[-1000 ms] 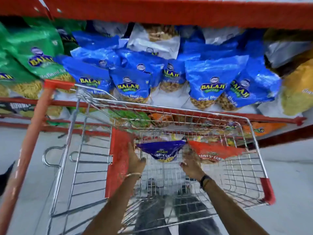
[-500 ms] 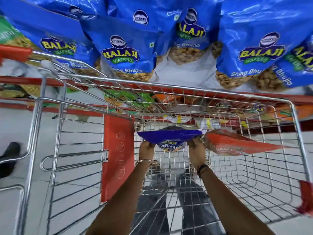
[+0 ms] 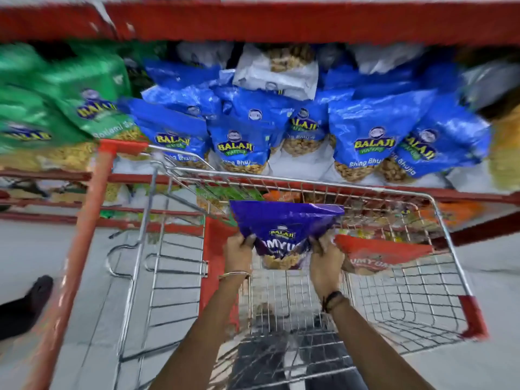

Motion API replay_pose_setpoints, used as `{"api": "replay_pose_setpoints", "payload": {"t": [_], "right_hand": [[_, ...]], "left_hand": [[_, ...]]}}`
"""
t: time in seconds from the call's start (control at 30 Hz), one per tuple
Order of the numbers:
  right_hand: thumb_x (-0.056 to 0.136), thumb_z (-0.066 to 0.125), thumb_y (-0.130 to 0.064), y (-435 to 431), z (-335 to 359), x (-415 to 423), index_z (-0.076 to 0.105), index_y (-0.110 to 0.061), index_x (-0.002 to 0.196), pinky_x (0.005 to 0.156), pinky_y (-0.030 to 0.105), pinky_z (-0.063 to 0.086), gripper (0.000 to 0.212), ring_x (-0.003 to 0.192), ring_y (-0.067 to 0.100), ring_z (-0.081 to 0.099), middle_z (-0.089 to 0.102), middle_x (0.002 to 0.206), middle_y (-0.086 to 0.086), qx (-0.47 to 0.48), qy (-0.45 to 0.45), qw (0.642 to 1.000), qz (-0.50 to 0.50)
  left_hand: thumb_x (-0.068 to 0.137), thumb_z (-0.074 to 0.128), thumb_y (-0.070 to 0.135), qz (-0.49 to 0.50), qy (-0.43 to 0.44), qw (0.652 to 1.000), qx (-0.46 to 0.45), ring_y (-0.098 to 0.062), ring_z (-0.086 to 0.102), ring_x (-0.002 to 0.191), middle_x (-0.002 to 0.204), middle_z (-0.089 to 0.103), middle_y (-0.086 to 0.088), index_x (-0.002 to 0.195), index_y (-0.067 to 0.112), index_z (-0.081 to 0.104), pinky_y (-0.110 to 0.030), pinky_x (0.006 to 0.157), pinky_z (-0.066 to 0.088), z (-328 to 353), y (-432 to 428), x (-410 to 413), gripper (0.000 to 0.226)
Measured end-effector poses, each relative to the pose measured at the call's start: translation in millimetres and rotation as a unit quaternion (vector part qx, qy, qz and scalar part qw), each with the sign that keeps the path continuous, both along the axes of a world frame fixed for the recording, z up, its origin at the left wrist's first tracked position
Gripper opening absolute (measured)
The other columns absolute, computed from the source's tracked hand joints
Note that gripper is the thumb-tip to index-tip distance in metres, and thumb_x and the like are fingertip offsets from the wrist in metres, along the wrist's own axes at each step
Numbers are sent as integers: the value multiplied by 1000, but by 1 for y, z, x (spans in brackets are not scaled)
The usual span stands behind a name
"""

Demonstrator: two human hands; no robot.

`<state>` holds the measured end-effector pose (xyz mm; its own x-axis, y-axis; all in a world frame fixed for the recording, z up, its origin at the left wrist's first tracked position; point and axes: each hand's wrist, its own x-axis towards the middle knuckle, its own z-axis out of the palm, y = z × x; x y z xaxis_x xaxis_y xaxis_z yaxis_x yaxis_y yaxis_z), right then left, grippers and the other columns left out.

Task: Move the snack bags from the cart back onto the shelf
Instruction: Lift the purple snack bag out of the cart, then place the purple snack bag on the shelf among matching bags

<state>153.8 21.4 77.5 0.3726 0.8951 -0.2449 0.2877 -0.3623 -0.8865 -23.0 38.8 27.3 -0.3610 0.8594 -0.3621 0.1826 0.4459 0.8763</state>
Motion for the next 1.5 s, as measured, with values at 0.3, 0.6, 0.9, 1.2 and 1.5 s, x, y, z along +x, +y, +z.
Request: {"api": "replay_pose_setpoints", "payload": {"t": [0.3,0.6,0.9,1.2,1.5], "right_hand": [[84,59,-19,22,129,22,49,-22,52,53,27,22,34,57,5,40,46,53,-10,225,-51,972,39],[79,56,-39,108,289,55,68,-13,88,64,44,47,30,68,7,45,61,71,-5,364,18,929,69],[80,58,-31,210,386,50,59,-23,63,69,38,45,19,74,12,50,60,70,-6,488,71,867,68],[87,58,-10,294,342,42,60,-25,76,78,31,45,19,83,13,47,59,79,-4,451,114,884,37],[87,57,-33,354,339,47,65,-11,107,93,48,49,30,100,25,62,67,111,14,372,98,922,47]], "left_hand": [[79,58,4,-36,-16,980,196,-14,46,80,80,59,-9,81,-2,64,-35,70,41,188,34,11,8],[89,47,1,24,-216,925,312,1,53,46,59,62,7,70,19,57,-20,47,53,359,87,44,28],[86,49,-2,67,-277,857,430,-6,46,54,65,49,0,60,19,42,-23,50,42,447,184,57,34],[87,45,-5,76,-291,859,414,2,43,46,58,49,6,60,20,42,-19,47,45,400,280,56,37],[78,52,42,32,-89,910,403,-23,55,88,85,59,1,93,25,56,-59,90,50,394,344,45,22]]}}
